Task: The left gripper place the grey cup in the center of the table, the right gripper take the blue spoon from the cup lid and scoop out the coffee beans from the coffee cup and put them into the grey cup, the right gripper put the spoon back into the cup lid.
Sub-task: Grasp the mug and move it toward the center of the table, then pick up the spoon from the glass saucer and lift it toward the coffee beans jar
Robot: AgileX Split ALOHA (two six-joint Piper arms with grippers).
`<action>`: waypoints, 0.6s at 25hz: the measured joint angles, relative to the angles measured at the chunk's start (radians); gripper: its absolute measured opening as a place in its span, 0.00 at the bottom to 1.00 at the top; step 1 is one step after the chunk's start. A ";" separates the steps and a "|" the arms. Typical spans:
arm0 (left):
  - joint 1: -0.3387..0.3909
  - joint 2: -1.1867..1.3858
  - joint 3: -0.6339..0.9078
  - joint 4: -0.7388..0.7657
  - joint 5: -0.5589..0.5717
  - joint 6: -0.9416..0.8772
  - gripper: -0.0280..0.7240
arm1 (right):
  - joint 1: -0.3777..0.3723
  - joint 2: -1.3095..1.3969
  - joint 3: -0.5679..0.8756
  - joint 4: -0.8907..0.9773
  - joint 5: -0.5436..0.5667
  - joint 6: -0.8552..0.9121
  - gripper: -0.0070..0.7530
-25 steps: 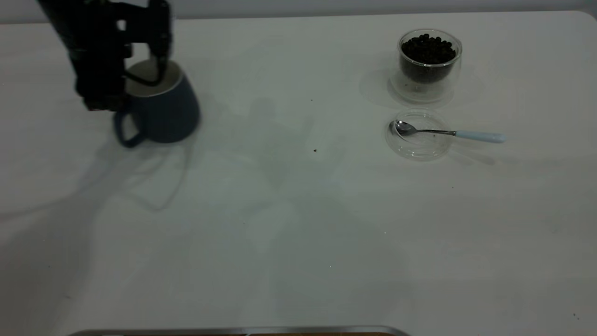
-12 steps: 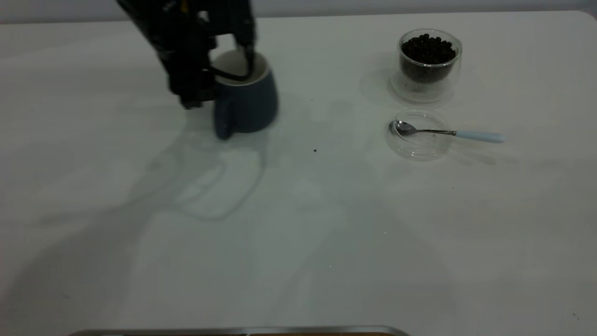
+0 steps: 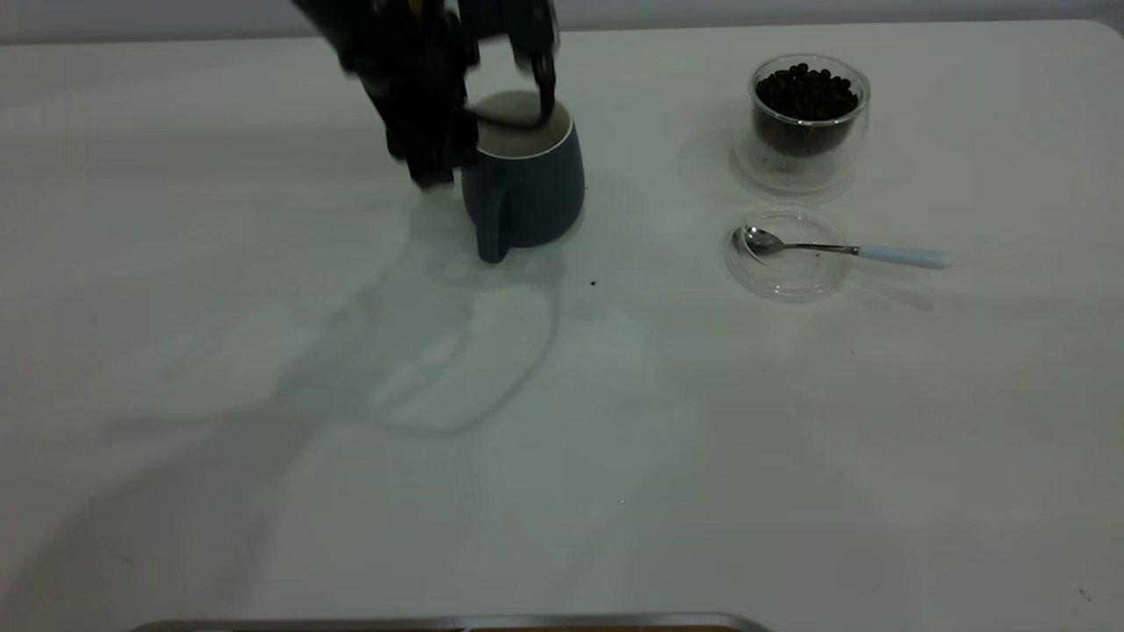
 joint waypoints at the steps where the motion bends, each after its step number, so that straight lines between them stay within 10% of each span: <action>1: -0.003 -0.047 0.000 -0.001 0.036 -0.029 0.78 | 0.000 0.000 0.000 0.000 0.000 0.000 0.77; 15: -0.013 -0.822 0.000 0.011 0.924 -0.705 0.78 | 0.000 0.000 0.000 0.000 0.000 0.000 0.77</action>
